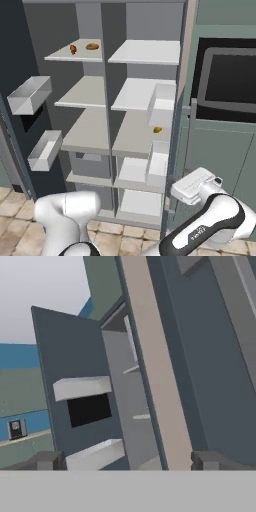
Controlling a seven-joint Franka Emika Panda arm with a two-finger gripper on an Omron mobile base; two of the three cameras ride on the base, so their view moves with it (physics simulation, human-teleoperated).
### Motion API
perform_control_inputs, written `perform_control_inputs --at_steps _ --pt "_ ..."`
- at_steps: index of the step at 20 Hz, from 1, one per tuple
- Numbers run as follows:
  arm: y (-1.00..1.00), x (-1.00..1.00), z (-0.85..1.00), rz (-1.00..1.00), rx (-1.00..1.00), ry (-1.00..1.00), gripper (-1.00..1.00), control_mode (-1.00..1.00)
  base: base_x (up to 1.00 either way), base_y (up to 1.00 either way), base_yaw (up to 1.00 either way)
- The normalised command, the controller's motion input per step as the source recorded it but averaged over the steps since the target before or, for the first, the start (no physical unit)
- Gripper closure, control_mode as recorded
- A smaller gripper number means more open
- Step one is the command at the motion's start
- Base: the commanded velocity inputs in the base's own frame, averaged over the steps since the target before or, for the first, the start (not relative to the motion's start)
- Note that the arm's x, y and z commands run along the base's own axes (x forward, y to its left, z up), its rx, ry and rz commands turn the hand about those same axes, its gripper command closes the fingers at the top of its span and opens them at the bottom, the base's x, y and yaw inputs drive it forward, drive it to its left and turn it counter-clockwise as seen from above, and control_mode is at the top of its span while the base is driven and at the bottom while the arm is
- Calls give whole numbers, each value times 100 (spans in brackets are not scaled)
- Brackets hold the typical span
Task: There's a chicken drumstick in the fridge that needs to be moved to the freezer for freezing. Pick up the chicken drumstick from the fridge, place it on any shelf in the freezer, and close the fridge and freezer doors when done.
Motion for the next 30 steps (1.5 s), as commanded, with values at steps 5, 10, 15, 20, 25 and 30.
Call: perform_control_inputs --at_steps 5,10,15,20,25,30 --pt "-5 20 -27 8 0 -1 -100 -100 0 0 0" --pt "0 12 -22 12 0 -1 -100 -100 0 0 0" --pt "0 28 -17 5 0 0 -100 -100 0 0 0" --pt "-6 42 -23 0 -1 0 -100 -100 0 0 0" --pt "0 45 -30 0 -3 0 -100 -100 0 0 0" --pt "0 10 -19 0 0 0 -100 -100 0 0 0"
